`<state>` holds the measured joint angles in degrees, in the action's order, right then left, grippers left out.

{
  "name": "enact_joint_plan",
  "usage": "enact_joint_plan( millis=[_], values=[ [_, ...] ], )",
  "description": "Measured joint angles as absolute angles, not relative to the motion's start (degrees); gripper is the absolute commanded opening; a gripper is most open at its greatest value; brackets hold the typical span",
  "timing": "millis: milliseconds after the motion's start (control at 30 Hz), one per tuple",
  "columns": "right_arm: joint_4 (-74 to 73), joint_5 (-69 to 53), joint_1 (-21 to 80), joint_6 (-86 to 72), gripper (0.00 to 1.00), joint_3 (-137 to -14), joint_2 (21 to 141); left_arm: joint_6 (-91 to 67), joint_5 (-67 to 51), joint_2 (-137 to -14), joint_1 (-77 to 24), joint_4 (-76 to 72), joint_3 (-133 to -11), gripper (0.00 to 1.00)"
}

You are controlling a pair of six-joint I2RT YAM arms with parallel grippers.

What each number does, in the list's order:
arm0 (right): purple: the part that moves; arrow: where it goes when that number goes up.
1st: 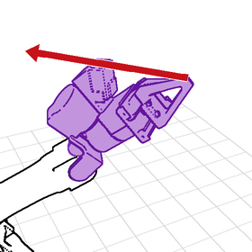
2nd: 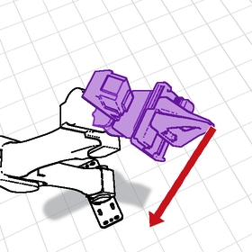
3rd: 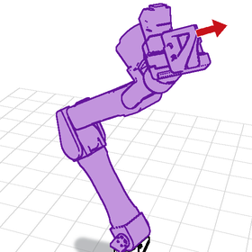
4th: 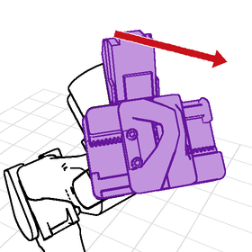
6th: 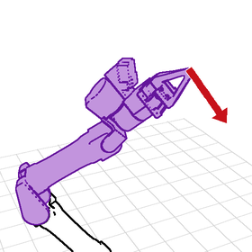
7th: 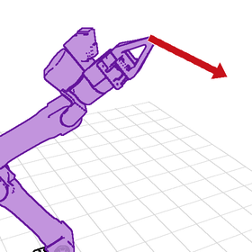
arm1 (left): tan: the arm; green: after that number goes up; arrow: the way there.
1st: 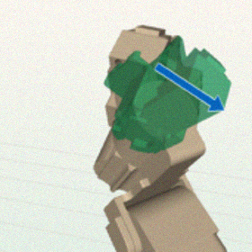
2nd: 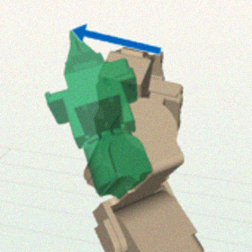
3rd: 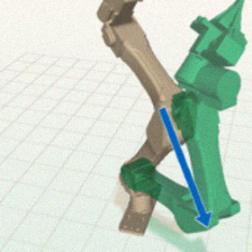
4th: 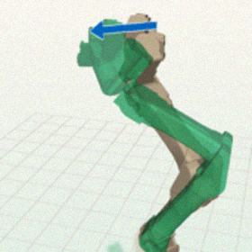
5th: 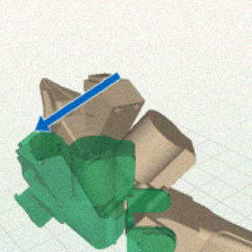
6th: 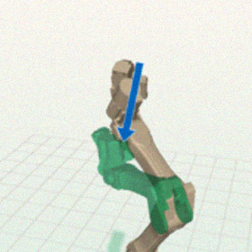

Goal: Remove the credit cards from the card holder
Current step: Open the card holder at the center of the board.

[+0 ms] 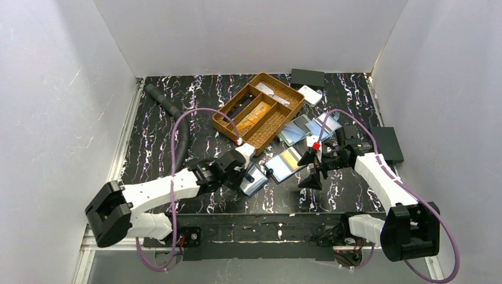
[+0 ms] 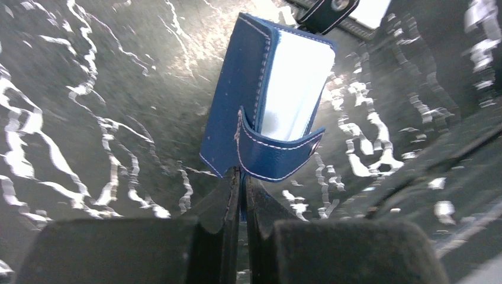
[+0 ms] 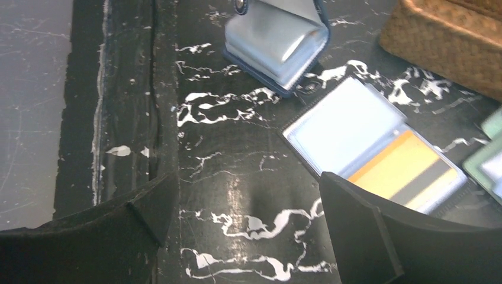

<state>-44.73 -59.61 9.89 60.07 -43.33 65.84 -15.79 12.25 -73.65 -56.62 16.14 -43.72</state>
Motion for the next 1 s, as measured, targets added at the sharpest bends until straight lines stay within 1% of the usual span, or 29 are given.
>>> enact_joint_plan(
  millis=[67,133,233,333,400,533,700,767,833,1000],
  values=[
    [-45.0,-59.7,11.2,60.2,0.98,-43.4,66.2,-21.7,8.1,-70.4,-55.0,13.5,-41.0,0.00],
    [-44.9,-59.7,14.7,60.1,0.97,-43.4,66.8,-28.0,4.3,-67.3,-53.6,10.0,-37.0,0.00],
    [-43.5,-57.6,23.8,58.2,0.95,-43.8,68.9,-39.7,-0.9,-64.6,-52.2,1.2,-29.3,0.00],
    [-40.7,-54.2,32.9,54.1,0.91,-45.0,71.3,-49.0,-3.3,-64.4,-52.0,-5.8,-24.3,0.00],
    [-38.8,-52.6,36.1,51.7,0.89,-46.0,72.9,-53.9,-3.4,-63.6,-51.9,-9.1,-21.8,0.00],
    [-34.7,-49.3,40.8,46.4,0.89,-48.2,76.6,-61.6,-1.8,-58.0,-51.9,-12.4,-16.4,0.00],
    [-29.5,-45.6,45.0,43.6,0.88,-48.4,77.5,-67.6,2.0,-49.5,-51.9,-8.9,-12.7,0.00],
    [-26.5,-44.9,45.7,43.0,0.85,-48.4,78.1,-69.0,3.7,-46.9,-51.9,-5.8,-12.7,0.00],
    [-23.3,-44.1,46.2,41.9,0.80,-48.3,79.5,-70.1,5.0,-45.2,-51.9,-2.8,-12.8,0.00],
    [-16.2,-41.6,48.2,39.1,0.59,-48.3,83.7,-72.7,7.6,-44.3,-51.9,4.1,-14.7,0.00]
  ],
)
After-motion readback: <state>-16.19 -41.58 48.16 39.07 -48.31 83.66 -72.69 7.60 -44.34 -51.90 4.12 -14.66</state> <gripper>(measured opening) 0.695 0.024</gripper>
